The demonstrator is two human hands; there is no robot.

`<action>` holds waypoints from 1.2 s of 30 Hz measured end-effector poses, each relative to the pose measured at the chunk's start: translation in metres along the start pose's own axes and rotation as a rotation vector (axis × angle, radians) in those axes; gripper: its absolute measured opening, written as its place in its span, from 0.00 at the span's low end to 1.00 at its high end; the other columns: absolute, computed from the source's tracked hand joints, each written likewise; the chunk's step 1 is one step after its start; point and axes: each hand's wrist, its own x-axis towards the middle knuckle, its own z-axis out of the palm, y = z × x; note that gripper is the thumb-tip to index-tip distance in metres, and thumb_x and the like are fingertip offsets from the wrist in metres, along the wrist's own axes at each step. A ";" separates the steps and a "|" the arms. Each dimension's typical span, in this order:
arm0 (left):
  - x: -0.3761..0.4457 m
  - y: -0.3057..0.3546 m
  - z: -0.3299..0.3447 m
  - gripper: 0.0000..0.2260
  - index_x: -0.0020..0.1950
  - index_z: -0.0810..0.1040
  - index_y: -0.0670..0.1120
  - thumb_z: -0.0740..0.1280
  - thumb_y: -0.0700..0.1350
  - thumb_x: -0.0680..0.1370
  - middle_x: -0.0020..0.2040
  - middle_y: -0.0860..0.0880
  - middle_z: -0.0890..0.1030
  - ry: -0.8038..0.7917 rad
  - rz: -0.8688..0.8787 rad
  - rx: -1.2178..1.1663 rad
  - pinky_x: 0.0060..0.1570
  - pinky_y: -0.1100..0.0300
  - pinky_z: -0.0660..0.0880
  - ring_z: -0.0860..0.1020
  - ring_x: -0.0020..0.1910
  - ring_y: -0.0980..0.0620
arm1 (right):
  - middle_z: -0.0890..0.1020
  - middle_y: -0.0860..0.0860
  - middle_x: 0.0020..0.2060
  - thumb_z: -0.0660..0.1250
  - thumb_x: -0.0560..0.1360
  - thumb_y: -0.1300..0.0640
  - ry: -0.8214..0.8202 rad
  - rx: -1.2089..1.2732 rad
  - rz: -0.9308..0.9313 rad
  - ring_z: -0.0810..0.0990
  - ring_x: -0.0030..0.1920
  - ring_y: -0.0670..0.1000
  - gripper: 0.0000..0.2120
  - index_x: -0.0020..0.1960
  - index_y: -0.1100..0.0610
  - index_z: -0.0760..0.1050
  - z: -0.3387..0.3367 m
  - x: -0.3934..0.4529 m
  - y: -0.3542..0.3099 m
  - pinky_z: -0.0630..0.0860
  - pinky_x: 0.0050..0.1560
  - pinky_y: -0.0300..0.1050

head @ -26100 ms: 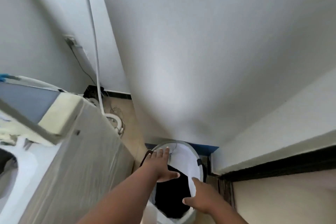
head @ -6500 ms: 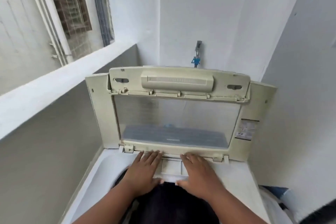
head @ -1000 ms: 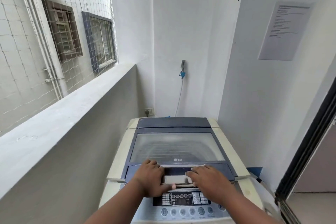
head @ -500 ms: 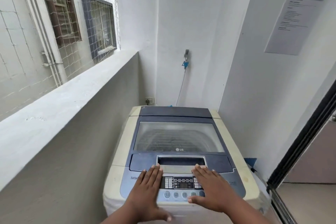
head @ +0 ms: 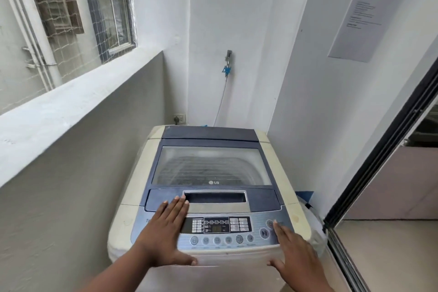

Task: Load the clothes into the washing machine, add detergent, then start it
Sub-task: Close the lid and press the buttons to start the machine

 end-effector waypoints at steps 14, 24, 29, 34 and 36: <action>-0.001 0.006 -0.003 0.59 0.77 0.58 0.41 0.56 0.82 0.60 0.78 0.45 0.56 0.024 -0.005 0.068 0.74 0.53 0.46 0.55 0.77 0.48 | 0.73 0.49 0.57 0.74 0.66 0.41 -0.091 -0.353 -0.267 0.71 0.58 0.54 0.28 0.59 0.53 0.71 -0.033 0.042 -0.007 0.68 0.56 0.49; -0.002 0.009 -0.009 0.59 0.77 0.57 0.40 0.55 0.82 0.61 0.78 0.44 0.56 -0.015 -0.031 0.096 0.74 0.52 0.46 0.55 0.77 0.47 | 0.68 0.41 0.58 0.73 0.63 0.37 -0.050 -0.068 -0.195 0.67 0.59 0.47 0.31 0.60 0.46 0.68 -0.027 0.032 0.008 0.73 0.48 0.42; -0.001 0.006 -0.008 0.59 0.78 0.56 0.41 0.56 0.82 0.60 0.78 0.45 0.54 -0.008 -0.030 0.086 0.73 0.51 0.47 0.53 0.77 0.48 | 0.66 0.39 0.59 0.72 0.61 0.33 -0.026 -0.003 -0.160 0.65 0.59 0.46 0.35 0.64 0.41 0.66 -0.026 0.028 0.011 0.72 0.48 0.42; -0.001 0.003 -0.008 0.60 0.79 0.46 0.47 0.57 0.83 0.59 0.79 0.52 0.43 0.023 -0.027 0.063 0.75 0.53 0.41 0.42 0.78 0.54 | 0.64 0.40 0.61 0.70 0.62 0.32 0.000 0.045 -0.114 0.65 0.61 0.45 0.37 0.67 0.40 0.64 -0.020 0.021 0.012 0.71 0.50 0.41; -0.002 0.003 -0.007 0.60 0.79 0.44 0.49 0.58 0.83 0.58 0.79 0.53 0.42 0.033 -0.039 0.055 0.75 0.54 0.39 0.40 0.77 0.56 | 0.63 0.41 0.63 0.70 0.64 0.33 0.003 0.067 -0.099 0.64 0.63 0.45 0.37 0.69 0.41 0.62 -0.017 0.018 0.009 0.72 0.53 0.41</action>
